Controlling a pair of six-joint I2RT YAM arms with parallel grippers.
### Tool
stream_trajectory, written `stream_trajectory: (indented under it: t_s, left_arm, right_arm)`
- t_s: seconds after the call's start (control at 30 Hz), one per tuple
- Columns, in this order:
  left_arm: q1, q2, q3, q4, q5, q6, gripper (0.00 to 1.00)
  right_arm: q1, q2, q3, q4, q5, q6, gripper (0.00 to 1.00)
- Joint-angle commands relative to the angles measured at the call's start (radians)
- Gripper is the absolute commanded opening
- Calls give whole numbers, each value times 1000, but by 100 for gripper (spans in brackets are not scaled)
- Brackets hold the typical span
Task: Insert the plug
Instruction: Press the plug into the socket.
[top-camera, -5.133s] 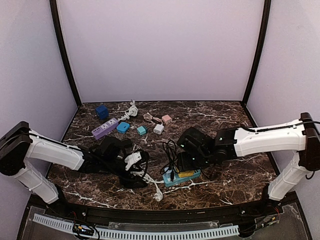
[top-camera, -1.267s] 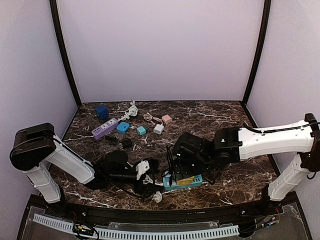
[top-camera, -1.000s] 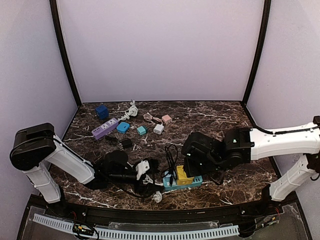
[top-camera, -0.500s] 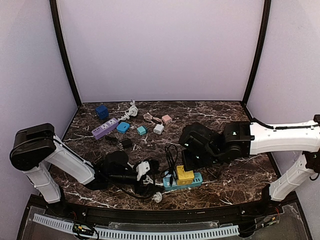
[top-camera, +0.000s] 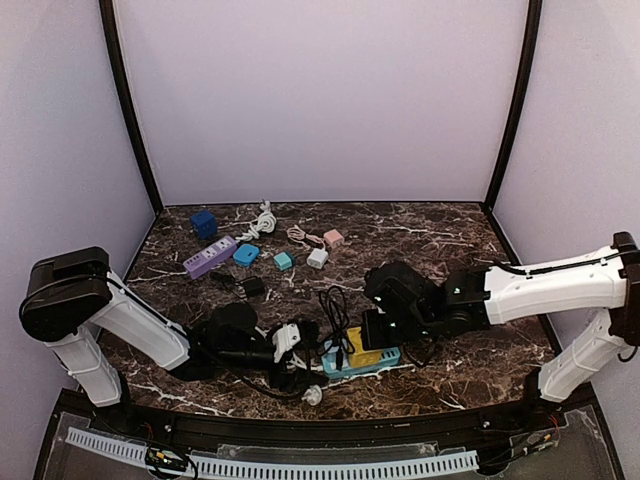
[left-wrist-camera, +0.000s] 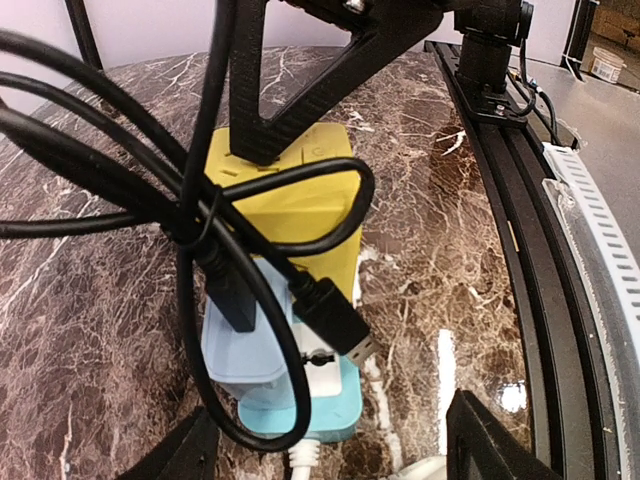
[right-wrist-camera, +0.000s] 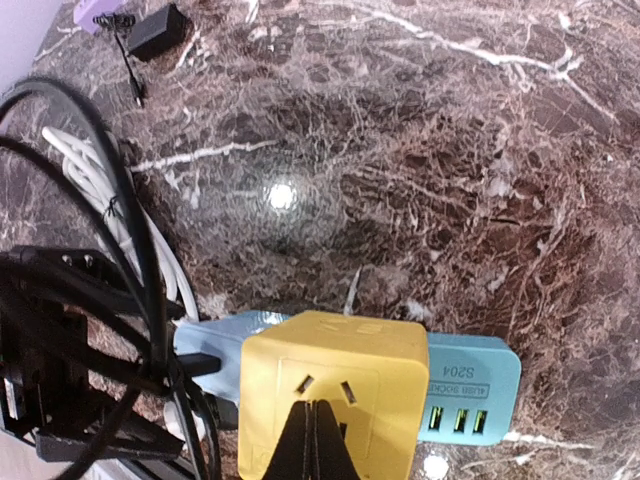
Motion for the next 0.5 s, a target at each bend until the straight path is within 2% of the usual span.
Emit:
stream_trajectory:
  t_s: [0.0,0.17,0.3,0.47]
  left_arm:
    - [-8,-18,-17,-6,-11,0,70]
    - [-12,-17,-18,-5,-6,-1,70]
    - [-12,-19,-18,-2,-13,8,70]
    - [-14,-25,-20,1,-16,12,69]
  right_arm:
    - [4,37,-51,-94,-69,45,0]
    - [5,-3,89,-190,-16,-41,0]
    - [2,29,239,-212,-15,-148,0]
    - [-10,78,279,-210,-5,-168,0]
